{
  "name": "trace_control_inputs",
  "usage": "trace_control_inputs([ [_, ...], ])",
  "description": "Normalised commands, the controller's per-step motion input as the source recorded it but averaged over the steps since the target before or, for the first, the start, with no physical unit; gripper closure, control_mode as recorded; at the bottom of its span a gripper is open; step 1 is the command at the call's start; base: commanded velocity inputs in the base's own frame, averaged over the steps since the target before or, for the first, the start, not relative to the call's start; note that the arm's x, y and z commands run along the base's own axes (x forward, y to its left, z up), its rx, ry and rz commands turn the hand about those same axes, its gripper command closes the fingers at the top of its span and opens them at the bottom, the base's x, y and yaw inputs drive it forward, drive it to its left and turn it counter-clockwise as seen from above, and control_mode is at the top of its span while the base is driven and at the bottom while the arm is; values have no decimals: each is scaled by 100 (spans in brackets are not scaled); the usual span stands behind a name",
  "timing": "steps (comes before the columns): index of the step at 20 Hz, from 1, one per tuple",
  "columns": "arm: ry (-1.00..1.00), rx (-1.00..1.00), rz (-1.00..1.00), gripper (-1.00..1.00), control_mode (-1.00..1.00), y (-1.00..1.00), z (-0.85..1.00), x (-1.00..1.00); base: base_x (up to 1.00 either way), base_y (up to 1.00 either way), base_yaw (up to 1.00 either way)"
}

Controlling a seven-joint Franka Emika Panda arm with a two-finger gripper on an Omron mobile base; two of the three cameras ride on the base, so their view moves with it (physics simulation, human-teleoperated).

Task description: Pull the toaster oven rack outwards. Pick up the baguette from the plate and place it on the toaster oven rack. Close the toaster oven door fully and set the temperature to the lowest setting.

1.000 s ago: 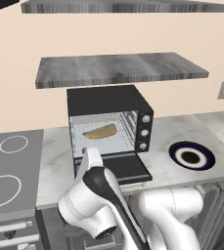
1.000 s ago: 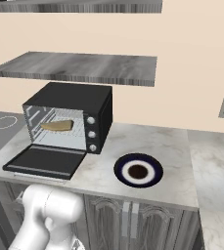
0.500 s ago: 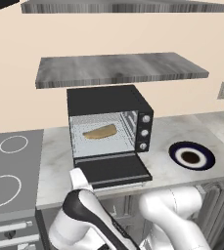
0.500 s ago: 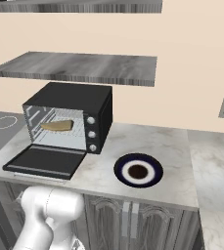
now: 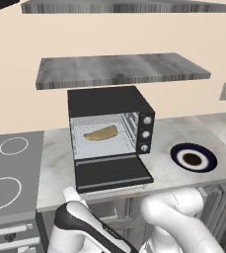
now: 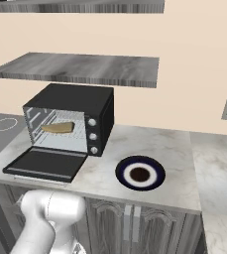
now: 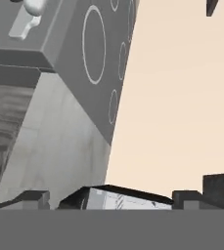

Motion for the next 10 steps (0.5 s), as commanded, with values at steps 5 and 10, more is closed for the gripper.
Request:
trace_control_inputs([
  [5, 4, -66, 7, -100, -100, 0, 16, 18, 0, 0, 0],
  [10, -10, -64, 5, -100, -100, 21, 11, 4, 0, 0, 0],
])
